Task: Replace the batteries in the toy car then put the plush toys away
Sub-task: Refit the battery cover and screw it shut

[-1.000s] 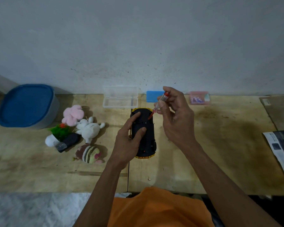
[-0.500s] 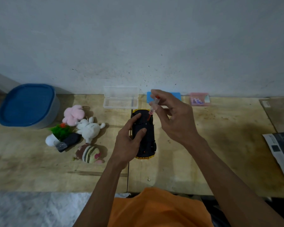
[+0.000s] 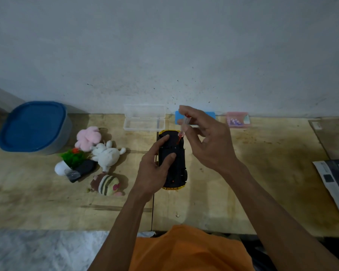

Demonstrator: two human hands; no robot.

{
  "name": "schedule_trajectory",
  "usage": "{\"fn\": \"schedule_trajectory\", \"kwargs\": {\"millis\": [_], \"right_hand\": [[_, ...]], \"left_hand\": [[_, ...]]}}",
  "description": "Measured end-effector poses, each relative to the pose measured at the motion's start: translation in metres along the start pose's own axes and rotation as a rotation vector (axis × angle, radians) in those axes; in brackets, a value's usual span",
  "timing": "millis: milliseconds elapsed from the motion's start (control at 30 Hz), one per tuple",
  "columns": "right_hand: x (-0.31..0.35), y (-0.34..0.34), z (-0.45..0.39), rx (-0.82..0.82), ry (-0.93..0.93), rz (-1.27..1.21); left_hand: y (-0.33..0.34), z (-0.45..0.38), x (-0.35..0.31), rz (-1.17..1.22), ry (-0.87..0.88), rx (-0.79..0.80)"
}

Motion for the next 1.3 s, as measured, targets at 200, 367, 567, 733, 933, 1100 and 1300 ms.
{"fn": "schedule_trajectory", "kwargs": {"millis": [200, 367, 567, 733, 933, 1100, 1300], "right_hand": [[-0.0016, -0.0016, 0.0005, -0.006, 0.003, 0.017], [-0.0009, -0.0004, 0.0019, -0.022, 0.005, 0.000], [0.0023, 0.0009, 0.0026, -0.021, 0.025, -0.035], [0.0031, 0.0014, 0.0011, -0.018, -0.046, 0.017], [0.0030, 0.0010, -0.0005, -0.049, -0.029, 0.006], [0.0036, 0.0009, 0.0013, 0.033, -0.020, 0.033], [0.0020, 0.0018, -0.0007, -0.060, -0.037, 0.085]], "left_hand": [[-0.0011, 0.0004, -0.0019, -0.031, 0.023, 0.003], [-0.0033, 0.0006, -0.0008, -0.037, 0.029, -0.004], [-0.0019, 0.0018, -0.0047, -0.012, 0.041, 0.005], [-0.0013, 0.0037, -0.0031, 0.008, 0.026, 0.011], [-0.0023, 0.0055, -0.0010, 0.004, 0.016, -0.005], [-0.0031, 0.0061, -0.0009, 0.015, 0.009, -0.010], [-0.0003, 0.0091, 0.0012, 0.045, -0.020, -0.008]]}}
Point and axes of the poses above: each hand's wrist, its own z-axis away from the middle knuckle, its own y-axis out of the palm, x = y × z, the point moved 3 cm from there along -z, towards the middle knuckle, and after that the axes turned 13 degrees about y, right-handed, at the moved point
